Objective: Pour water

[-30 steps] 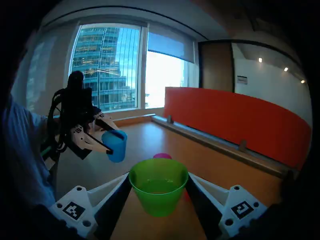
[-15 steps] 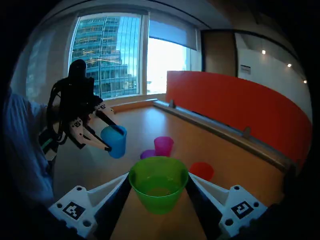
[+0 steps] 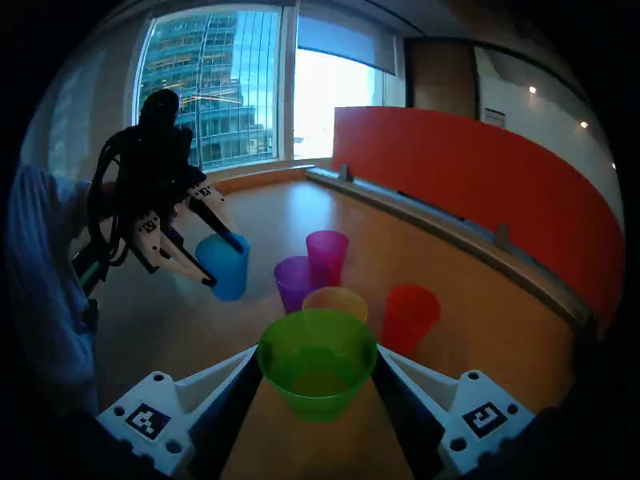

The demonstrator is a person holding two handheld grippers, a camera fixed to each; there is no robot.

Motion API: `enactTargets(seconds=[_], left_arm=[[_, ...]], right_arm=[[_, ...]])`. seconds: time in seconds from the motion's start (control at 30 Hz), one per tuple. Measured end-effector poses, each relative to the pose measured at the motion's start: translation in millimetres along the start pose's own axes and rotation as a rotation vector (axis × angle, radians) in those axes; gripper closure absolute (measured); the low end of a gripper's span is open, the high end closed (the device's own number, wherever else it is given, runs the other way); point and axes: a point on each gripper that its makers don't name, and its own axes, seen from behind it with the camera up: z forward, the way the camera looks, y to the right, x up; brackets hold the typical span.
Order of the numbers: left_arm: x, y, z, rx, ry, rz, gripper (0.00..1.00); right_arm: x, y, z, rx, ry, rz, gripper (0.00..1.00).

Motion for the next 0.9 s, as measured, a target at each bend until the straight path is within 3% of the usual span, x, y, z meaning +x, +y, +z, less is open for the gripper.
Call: enactTargets(seconds=[0.37,0.9], left_arm=[[-19,-2.1,16.4,-0.016,-0.040,-0.028,0.12],[-32,-6.7,21.7,-0.023,-0.055,-0.056,0.12]], right_arm=[[-30,-3,14.6,0.008,-0.053,0.011,0.09],[-53,-7,27.6,0.015,-0.083,0.028,0.09]])
